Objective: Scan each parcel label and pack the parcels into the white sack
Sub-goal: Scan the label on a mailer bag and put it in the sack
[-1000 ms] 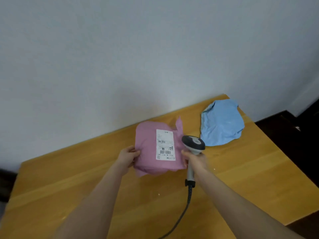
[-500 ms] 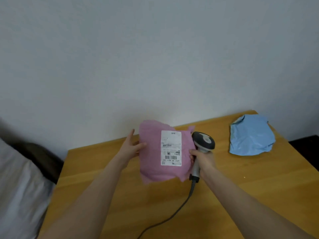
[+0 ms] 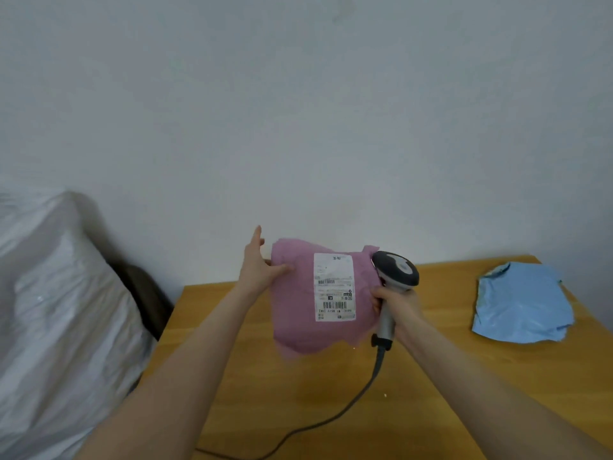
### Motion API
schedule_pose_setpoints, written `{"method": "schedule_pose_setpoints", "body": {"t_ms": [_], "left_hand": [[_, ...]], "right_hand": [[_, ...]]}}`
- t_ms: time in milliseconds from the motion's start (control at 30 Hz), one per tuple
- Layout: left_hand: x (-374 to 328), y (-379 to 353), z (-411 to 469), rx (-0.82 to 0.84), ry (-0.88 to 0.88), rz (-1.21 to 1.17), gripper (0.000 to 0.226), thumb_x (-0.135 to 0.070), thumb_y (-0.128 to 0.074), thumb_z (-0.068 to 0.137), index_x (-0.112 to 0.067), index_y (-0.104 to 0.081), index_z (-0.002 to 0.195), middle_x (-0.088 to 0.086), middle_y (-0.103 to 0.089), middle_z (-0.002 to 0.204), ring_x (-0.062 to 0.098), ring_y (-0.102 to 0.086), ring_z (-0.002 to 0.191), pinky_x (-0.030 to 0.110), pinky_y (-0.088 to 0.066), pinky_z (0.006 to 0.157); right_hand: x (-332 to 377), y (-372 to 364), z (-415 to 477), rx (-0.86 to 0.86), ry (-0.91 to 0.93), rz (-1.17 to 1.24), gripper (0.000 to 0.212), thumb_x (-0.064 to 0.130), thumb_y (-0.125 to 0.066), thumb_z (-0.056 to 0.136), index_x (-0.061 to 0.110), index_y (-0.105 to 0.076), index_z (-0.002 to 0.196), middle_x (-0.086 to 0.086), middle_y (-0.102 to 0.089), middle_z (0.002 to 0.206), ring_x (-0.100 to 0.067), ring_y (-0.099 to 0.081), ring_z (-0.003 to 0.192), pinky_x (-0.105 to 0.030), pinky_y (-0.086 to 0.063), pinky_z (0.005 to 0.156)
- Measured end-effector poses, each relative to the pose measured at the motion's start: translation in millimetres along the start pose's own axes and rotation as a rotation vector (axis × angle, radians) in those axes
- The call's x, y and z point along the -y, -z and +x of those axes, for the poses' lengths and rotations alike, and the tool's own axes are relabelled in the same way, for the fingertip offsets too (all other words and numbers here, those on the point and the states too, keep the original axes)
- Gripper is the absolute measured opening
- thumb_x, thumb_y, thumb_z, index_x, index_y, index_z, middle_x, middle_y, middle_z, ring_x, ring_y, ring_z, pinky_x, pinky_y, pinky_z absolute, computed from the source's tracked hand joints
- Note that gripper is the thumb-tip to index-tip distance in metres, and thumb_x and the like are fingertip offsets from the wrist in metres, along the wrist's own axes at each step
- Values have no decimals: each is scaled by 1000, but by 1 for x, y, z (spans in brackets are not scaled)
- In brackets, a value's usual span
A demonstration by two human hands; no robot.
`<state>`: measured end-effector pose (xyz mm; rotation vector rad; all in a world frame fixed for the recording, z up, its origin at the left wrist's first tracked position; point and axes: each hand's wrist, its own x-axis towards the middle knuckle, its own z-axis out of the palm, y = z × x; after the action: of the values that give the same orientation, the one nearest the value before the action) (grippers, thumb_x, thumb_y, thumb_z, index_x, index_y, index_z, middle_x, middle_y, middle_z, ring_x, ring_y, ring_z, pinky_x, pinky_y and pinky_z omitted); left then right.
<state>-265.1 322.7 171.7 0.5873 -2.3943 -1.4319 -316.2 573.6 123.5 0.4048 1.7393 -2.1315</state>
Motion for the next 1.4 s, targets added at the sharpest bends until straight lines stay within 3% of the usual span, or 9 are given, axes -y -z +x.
{"method": "schedule_pose_setpoints", "body": {"t_ms": [100, 267, 400, 500, 667, 900, 1100, 1267, 1400], "left_hand": [[1, 17, 1, 234, 25, 9, 85, -12, -82, 72, -22, -38, 144, -5, -50, 128, 24, -59, 109, 34, -53, 87], [10, 18, -7, 186, 101, -105, 18, -21, -77, 79, -19, -69, 95, 2, -69, 107, 22, -64, 104, 23, -53, 73], [6, 20, -5, 41, 34, -143, 39, -21, -76, 80, -19, -62, 117, -18, -33, 136, 5, -43, 118, 17, -44, 82], [0, 32, 0, 141, 9, -146, 53, -19, -71, 85, -18, -52, 134, -30, -42, 124, -12, -49, 108, 3, -43, 72], [2, 33, 0, 158, 49, -166, 19, -23, -67, 88, -18, -66, 107, -5, -70, 104, 14, -65, 103, 13, -50, 68], [31, 13, -20, 242, 267, -339, 56, -21, -83, 70, -13, -57, 119, 7, -68, 114, 21, -68, 99, 35, -56, 84], [34, 5, -20, 68, 244, -204, 33, -18, -78, 78, -9, -67, 107, 3, -71, 101, 10, -67, 84, 18, -52, 63], [36, 7, -17, -83, 313, -212, 34, -13, -71, 84, 4, -64, 113, 15, -67, 106, 26, -64, 89, 31, -53, 73], [42, 8, -15, -175, 364, -263, 33, -10, -72, 83, 4, -63, 111, 18, -66, 109, 29, -62, 90, 37, -52, 77]], "right_hand": [[8, -5, -2, 24, 21, -7, 10, -8, -68, 77, 0, -63, 79, -12, -63, 67, -21, -58, 60, -32, -50, 62], [14, -15, -6, -26, 33, 57, 13, -11, -68, 75, 0, -62, 71, -13, -61, 63, -21, -56, 55, -30, -49, 59], [13, -18, -6, -1, 20, 48, 14, -12, -64, 77, 0, -61, 70, -13, -59, 62, -21, -53, 54, -30, -45, 57], [11, -20, -4, 17, 5, 37, 12, -11, -63, 80, -1, -60, 74, -14, -58, 64, -21, -53, 56, -31, -46, 58], [6, -26, -2, -24, -21, 68, 13, -12, -63, 78, -1, -60, 72, -14, -58, 62, -21, -53, 54, -30, -47, 57], [9, -31, 3, -94, -93, 198, 13, -10, -66, 77, 1, -60, 73, -10, -60, 58, -18, -56, 53, -29, -50, 55], [8, -33, 10, -90, -68, 141, 10, -8, -66, 77, 1, -61, 76, -10, -61, 61, -17, -57, 52, -28, -50, 55], [0, -33, 8, -100, -15, 38, 11, 10, -73, 81, 6, -63, 83, -10, -66, 73, -24, -62, 63, -36, -53, 64], [-10, -35, -19, 36, -54, 46, 10, 9, -71, 84, 3, -64, 81, -8, -65, 58, -19, -59, 47, -27, -49, 48]]}}
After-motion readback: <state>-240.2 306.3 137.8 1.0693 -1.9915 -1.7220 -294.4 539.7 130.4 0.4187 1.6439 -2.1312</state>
